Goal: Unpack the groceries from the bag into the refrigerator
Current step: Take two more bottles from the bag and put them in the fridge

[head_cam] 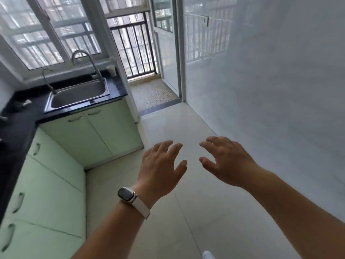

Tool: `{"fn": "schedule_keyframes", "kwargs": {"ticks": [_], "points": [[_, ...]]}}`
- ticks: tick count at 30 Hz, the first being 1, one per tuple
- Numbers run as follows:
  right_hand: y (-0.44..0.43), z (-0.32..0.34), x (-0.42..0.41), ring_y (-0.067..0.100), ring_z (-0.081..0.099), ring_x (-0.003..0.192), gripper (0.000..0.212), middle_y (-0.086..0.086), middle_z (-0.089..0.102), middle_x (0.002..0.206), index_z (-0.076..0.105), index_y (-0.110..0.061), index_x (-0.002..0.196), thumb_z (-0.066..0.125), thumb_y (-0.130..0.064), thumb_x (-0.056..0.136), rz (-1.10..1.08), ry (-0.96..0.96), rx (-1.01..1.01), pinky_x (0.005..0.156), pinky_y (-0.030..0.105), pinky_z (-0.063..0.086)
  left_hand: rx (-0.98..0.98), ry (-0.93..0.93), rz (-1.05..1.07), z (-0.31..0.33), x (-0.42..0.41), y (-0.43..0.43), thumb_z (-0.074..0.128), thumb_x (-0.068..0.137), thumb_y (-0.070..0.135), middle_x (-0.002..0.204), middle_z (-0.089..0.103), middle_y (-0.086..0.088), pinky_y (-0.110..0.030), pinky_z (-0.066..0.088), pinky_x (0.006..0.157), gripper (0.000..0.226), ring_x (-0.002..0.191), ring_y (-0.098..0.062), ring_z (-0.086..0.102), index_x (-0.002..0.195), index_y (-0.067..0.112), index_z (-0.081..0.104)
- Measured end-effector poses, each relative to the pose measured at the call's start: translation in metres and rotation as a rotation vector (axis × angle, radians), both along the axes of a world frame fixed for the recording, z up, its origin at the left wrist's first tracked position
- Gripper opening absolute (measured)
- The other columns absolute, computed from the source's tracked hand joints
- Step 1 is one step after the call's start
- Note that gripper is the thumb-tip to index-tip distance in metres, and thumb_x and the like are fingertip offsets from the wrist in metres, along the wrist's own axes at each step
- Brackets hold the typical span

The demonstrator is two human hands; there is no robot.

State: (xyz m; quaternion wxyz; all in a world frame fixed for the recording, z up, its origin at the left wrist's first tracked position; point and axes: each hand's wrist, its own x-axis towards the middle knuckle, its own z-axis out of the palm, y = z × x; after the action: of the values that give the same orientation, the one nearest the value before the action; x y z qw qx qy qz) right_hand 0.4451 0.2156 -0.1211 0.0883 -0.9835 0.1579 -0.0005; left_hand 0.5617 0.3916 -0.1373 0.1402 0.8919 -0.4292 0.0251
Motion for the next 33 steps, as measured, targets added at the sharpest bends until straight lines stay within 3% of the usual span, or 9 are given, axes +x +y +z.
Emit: {"fn": "schedule_keyframes", "kwargs": {"ticks": [4,10,16,22,33], "points": [[-0.01,0.008,0.057,0.019,0.027,0.142,0.058,-0.004,0.032,0.156,0.03,-0.03,0.149,0.033,-0.057,0.097,0.174,-0.032,0.03,0.113,0.037,0.024,-0.009,-0.026,0.139,0.006,0.028,-0.006,0.032,0.088,0.061,0.144,0.052,-0.001,-0.045,0.033,0.109,0.065,0.135,-0.024,0.045,0.141,0.028,0.05],[0.003,0.018,0.141,0.019,0.03,0.139,0.057,-0.004,0.037,0.151,0.036,-0.029,0.146,0.036,-0.057,0.096,0.44,-0.089,0.028,0.109,0.036,0.027,-0.054,-0.044,0.423,0.019,0.063,0.026,0.041,0.088,0.054,0.138,0.057,-0.002,-0.045,0.038,0.103,0.057,0.129,-0.025,0.049,0.134,0.025,0.056],[0.057,0.013,0.199,0.02,0.032,0.138,0.057,-0.003,0.04,0.149,0.037,-0.028,0.145,0.037,-0.057,0.095,0.672,-0.095,0.045,0.108,0.036,0.028,-0.003,-0.068,0.651,0.019,0.082,0.097,0.035,0.087,0.057,0.135,0.058,-0.004,-0.045,0.041,0.099,0.062,0.125,-0.026,0.052,0.135,0.023,0.056],[0.128,0.002,0.256,0.021,0.033,0.138,0.073,-0.003,0.04,0.149,0.036,-0.029,0.145,0.014,-0.065,0.085,0.822,-0.074,0.047,0.109,0.038,0.03,-0.025,-0.1,0.717,-0.001,0.106,0.167,0.04,0.093,0.051,0.133,0.06,-0.004,-0.045,0.043,0.1,0.052,0.123,-0.024,0.053,0.134,0.022,0.057],[0.278,0.001,0.382,0.019,0.029,0.141,0.058,-0.004,0.037,0.153,0.034,-0.031,0.147,0.035,-0.058,0.096,0.876,-0.033,-0.04,0.111,0.035,0.027,-0.089,-0.125,0.783,-0.02,0.224,0.315,0.043,0.091,0.05,0.129,0.063,-0.006,-0.047,0.043,0.098,0.05,0.12,-0.027,0.056,0.127,0.022,0.062]]}}
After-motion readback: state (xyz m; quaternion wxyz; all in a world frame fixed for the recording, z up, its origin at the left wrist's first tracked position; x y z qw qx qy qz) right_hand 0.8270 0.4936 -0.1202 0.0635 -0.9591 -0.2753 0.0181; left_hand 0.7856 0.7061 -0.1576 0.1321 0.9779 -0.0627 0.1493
